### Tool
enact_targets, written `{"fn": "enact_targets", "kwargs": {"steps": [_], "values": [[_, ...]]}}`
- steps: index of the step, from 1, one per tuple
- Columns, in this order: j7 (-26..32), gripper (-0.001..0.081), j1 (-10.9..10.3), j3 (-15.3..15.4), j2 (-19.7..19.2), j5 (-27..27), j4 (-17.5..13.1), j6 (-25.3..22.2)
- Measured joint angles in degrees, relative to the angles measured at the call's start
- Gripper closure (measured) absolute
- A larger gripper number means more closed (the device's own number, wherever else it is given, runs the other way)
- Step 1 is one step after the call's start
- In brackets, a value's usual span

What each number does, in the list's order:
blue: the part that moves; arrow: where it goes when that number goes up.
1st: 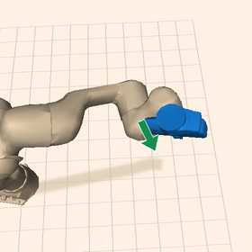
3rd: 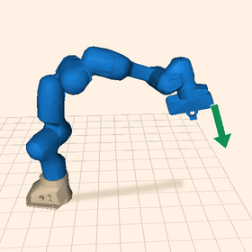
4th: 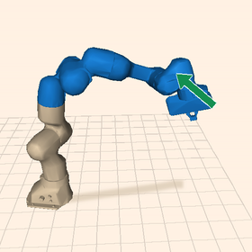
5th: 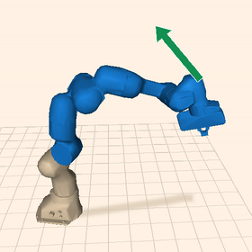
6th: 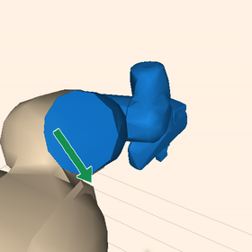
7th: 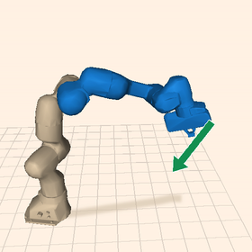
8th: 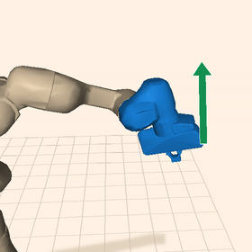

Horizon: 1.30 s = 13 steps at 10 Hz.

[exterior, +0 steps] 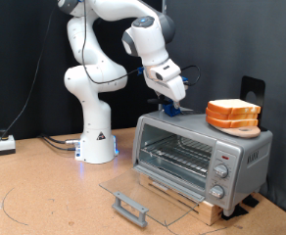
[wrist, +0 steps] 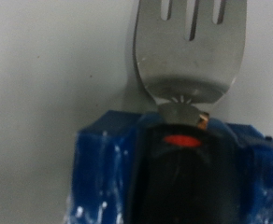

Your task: Make a piece of toast with the oven

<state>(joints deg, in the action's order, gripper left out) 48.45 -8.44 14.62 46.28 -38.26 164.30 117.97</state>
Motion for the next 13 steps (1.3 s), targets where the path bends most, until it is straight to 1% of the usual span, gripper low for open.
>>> {"fn": "enact_targets", "kwargs": {"steps": [3, 8, 9, 10, 11, 12, 13], "values": [[-0.77, -0.0001, 0.03, 1.81, -0.62, -0.81, 0.21, 1.66], [-1.12, -0.0001, 0.26, 3.23, -2.28, -1.48, 0.23, 2.35], [-1.12, 0.0096, 0.31, 3.39, -2.60, -1.49, 0.23, 2.64], [-1.12, 0.0096, 0.44, 3.47, -2.79, -1.49, 0.23, 2.90], [-1.14, 0.0278, 0.55, 3.48, -2.92, -1.49, 0.23, 3.03], [-1.15, 0.0413, 0.78, 3.49, -3.02, -1.49, 0.23, 3.12], [-1.15, 0.0413, 1.12, 3.49, -3.12, -1.49, 0.23, 3.25]]}}
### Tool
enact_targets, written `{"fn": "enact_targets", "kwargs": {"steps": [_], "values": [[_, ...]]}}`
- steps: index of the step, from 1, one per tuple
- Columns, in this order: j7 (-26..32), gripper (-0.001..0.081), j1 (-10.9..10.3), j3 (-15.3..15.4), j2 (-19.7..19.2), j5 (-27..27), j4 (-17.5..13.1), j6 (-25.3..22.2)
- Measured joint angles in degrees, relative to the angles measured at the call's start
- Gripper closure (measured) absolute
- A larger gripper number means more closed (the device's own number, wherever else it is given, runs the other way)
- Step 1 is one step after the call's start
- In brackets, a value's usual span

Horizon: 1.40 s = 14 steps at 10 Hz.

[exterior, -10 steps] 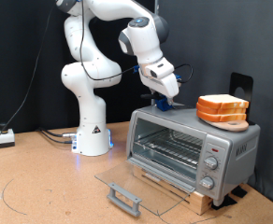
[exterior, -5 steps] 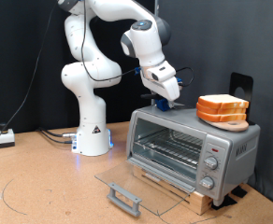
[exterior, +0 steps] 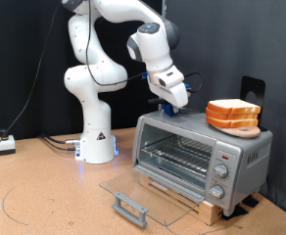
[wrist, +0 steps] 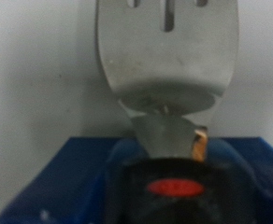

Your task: Make a piece of toast with the oven

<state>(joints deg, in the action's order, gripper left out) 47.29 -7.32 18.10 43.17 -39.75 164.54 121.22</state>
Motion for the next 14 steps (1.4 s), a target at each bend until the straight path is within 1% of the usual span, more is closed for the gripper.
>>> {"fn": "enact_targets", "kwargs": {"steps": [3, 5, 6, 8, 9, 10, 12, 13, 14], "values": [[0.00, 0.0412, 0.74, -0.07, -0.08, -0.09, -0.04, 0.13], [0.68, 0.0412, 0.73, -1.18, 0.18, -2.32, -0.64, -0.01], [1.79, 0.0412, 0.67, -2.70, 0.96, -3.89, -1.15, -0.78], [3.33, 0.0412, 0.64, -6.73, 3.83, -4.65, -2.61, -5.29], [3.47, 0.0412, 0.60, -8.32, 5.65, -4.65, -2.76, -7.66], [3.27, 0.0412, 0.65, -8.04, 5.33, -4.39, -2.90, -7.63], [3.20, 0.0412, 1.57, -8.45, 5.27, -5.66, -2.84, -2.74], [3.21, 0.0412, 2.72, -9.66, 5.37, -6.30, -2.86, -0.64], [3.13, 0.0412, 4.05, -11.23, 5.48, -6.53, -2.97, 0.11]]}}
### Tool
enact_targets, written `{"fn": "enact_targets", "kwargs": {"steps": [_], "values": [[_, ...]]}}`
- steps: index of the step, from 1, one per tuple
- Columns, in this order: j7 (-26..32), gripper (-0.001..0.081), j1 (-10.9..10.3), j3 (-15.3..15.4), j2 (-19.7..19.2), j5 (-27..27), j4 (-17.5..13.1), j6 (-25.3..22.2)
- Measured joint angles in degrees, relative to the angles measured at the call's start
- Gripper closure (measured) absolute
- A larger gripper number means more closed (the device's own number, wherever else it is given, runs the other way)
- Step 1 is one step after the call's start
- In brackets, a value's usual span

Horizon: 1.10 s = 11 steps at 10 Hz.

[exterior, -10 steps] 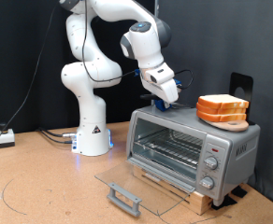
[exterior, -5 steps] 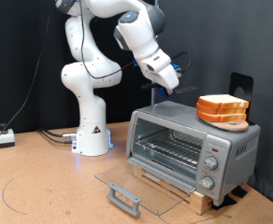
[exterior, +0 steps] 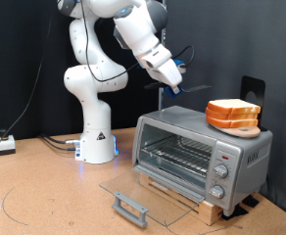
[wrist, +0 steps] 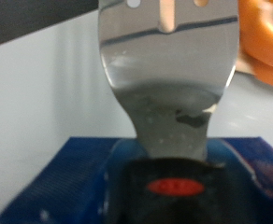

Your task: Make a piece of toast with the oven

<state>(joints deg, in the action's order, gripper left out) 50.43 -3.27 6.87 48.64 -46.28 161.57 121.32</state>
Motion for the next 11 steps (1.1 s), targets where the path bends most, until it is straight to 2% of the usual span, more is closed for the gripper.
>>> {"fn": "enact_targets", "kwargs": {"steps": [2, 4, 6, 8, 10, 11], "values": [[0.08, 0.0412, 3.10, -2.66, 0.12, 1.05, -0.32, 0.62], [0.09, 0.0412, 6.50, -5.37, 0.13, 4.33, -0.65, -0.80], [1.36, 0.0412, 9.57, -8.90, 0.12, 8.92, -1.34, -4.85], [4.23, 0.0412, 11.02, -13.04, 0.00, 11.01, -1.99, -9.16], [4.30, 0.0412, 10.96, -12.10, -0.14, 11.26, -1.94, -8.80], [4.31, 0.0412, 10.94, -10.60, -0.57, 12.57, -1.94, -7.97]]}}
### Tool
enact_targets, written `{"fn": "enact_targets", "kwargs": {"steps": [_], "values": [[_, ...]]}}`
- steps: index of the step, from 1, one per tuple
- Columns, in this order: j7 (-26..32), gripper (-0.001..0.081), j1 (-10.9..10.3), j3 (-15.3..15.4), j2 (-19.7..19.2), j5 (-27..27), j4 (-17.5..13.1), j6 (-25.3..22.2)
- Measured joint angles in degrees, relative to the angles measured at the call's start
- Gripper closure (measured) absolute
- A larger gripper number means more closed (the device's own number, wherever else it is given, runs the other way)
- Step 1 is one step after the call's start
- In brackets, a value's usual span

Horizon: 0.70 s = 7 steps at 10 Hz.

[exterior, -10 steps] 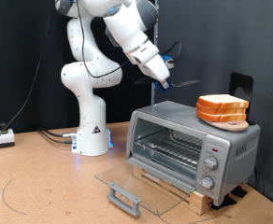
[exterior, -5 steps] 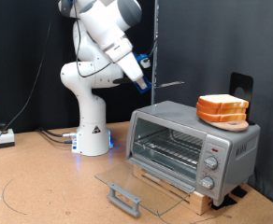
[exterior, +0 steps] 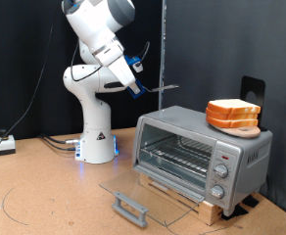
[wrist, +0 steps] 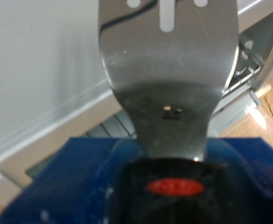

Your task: Make a piece of toast with the oven

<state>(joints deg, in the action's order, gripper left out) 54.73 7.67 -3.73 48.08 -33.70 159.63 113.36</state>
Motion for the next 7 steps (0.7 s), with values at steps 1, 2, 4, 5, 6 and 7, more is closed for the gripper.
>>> {"fn": "enact_targets", "kwargs": {"steps": [1, 2, 4, 5, 6, 7], "values": [[-1.19, 0.0412, 0.14, 2.04, -1.01, 1.47, -0.02, 1.87], [-3.33, 0.0412, 0.36, 4.00, -2.71, 2.99, -0.32, 3.66], [-6.83, 0.0412, 1.74, 6.41, -7.87, 5.21, -2.72, 5.12], [-6.16, 0.0412, 1.64, 6.33, -7.72, 4.94, -2.54, 5.10], [-4.16, 0.0412, 1.38, 6.10, -7.57, 4.71, -2.29, 5.12], [-2.09, 0.0412, 1.05, 6.04, -7.47, 4.27, -2.10, 6.33]]}}
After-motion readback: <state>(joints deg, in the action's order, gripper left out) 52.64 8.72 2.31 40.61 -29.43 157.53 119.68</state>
